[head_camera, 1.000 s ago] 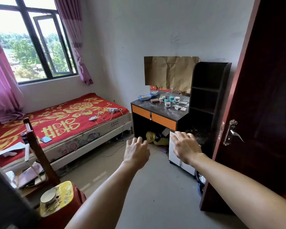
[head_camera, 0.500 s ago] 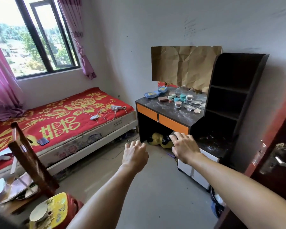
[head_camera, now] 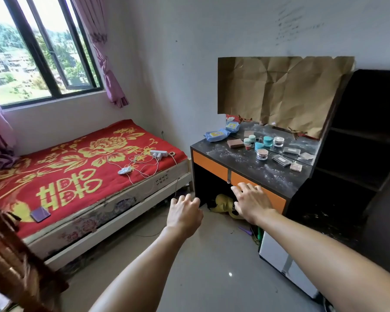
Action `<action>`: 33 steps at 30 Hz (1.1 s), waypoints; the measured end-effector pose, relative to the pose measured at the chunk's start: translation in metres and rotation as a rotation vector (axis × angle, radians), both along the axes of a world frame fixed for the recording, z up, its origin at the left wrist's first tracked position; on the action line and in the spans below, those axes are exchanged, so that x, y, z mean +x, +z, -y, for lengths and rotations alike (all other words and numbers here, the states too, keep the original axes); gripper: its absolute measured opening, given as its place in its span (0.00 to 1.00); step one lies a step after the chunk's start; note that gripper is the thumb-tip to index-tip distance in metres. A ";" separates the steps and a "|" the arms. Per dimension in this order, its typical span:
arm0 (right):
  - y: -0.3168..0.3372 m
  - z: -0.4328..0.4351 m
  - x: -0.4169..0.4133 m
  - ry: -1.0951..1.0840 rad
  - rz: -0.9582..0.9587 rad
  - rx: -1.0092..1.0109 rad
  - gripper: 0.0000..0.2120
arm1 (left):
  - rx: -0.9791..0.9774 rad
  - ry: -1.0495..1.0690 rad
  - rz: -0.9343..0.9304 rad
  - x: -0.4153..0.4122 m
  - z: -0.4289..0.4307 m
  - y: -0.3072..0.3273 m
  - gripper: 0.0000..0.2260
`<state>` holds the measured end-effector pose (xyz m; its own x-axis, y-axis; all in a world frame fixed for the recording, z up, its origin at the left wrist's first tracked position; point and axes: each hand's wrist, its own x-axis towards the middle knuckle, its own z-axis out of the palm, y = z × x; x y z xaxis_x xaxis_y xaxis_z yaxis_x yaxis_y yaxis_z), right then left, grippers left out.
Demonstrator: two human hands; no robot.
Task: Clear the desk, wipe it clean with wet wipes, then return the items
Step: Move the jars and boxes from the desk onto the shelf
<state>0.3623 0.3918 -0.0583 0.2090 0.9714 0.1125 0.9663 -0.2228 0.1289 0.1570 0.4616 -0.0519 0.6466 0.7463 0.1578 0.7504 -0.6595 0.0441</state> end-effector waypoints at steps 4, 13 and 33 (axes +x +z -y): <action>0.008 -0.076 0.016 -0.026 -0.031 0.050 0.21 | -0.007 -0.040 0.019 0.022 -0.085 0.014 0.12; -0.015 -0.210 0.087 -0.081 -0.058 -0.001 0.17 | -0.053 -0.111 0.010 0.099 -0.230 -0.012 0.12; -0.073 -0.512 0.276 -0.209 -0.186 -0.139 0.19 | -0.167 -0.177 -0.056 0.278 -0.546 -0.056 0.09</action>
